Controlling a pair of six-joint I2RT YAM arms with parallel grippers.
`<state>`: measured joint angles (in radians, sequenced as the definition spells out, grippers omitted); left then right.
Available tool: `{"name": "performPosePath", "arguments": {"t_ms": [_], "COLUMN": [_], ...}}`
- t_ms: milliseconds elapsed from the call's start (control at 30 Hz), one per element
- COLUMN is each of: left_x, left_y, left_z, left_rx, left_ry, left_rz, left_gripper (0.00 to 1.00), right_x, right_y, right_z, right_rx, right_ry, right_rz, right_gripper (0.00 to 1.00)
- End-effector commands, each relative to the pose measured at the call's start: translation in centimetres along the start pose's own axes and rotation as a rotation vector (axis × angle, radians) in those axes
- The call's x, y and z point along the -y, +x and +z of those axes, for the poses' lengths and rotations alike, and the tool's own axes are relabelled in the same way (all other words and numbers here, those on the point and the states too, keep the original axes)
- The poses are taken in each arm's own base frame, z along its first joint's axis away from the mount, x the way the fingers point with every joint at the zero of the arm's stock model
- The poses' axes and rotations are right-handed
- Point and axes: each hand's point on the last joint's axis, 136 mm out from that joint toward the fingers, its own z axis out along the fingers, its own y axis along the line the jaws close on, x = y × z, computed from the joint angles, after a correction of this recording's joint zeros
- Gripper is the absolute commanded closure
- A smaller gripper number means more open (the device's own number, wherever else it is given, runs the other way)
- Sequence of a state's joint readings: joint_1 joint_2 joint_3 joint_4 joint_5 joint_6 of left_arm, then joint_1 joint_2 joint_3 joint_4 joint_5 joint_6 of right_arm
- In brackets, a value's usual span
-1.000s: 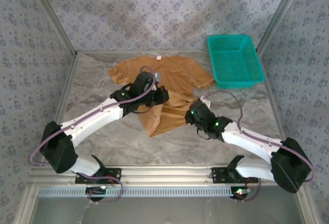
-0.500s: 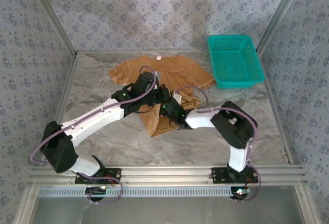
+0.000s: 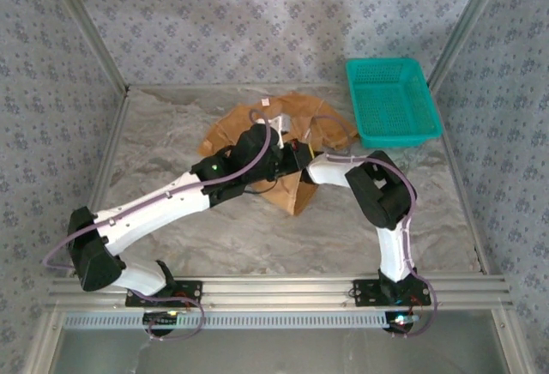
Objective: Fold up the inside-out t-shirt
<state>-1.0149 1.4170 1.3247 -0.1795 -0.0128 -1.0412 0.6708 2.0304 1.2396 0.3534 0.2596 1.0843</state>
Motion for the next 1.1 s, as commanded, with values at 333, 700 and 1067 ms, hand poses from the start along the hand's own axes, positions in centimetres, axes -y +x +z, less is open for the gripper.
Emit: {"name": "performPosePath", "arguments": {"t_ms": [333,700,1067], "left_x": [4.0,-2.8,-14.5], "left_y": [-3.6,-6.5,-12.1], "left_z": [-4.6,-5.6,-6.3], "left_rx": [0.112,0.155,0.239], "left_ry": [0.095,-0.033,-0.259], "left_rz": [0.035,-0.033,-0.114], "left_gripper": [1.00,1.00,1.00], "right_x": [7.1,8.7,1.0], "right_y": [6.4,6.1,0.6], "right_z": [4.1,2.7,-6.1], "right_rx": [-0.218,-0.293,-0.395], "right_ry": [0.471,0.482,0.177], "right_rz": [0.034,-0.016,-0.251], "right_gripper": [0.13,1.00,1.00]}}
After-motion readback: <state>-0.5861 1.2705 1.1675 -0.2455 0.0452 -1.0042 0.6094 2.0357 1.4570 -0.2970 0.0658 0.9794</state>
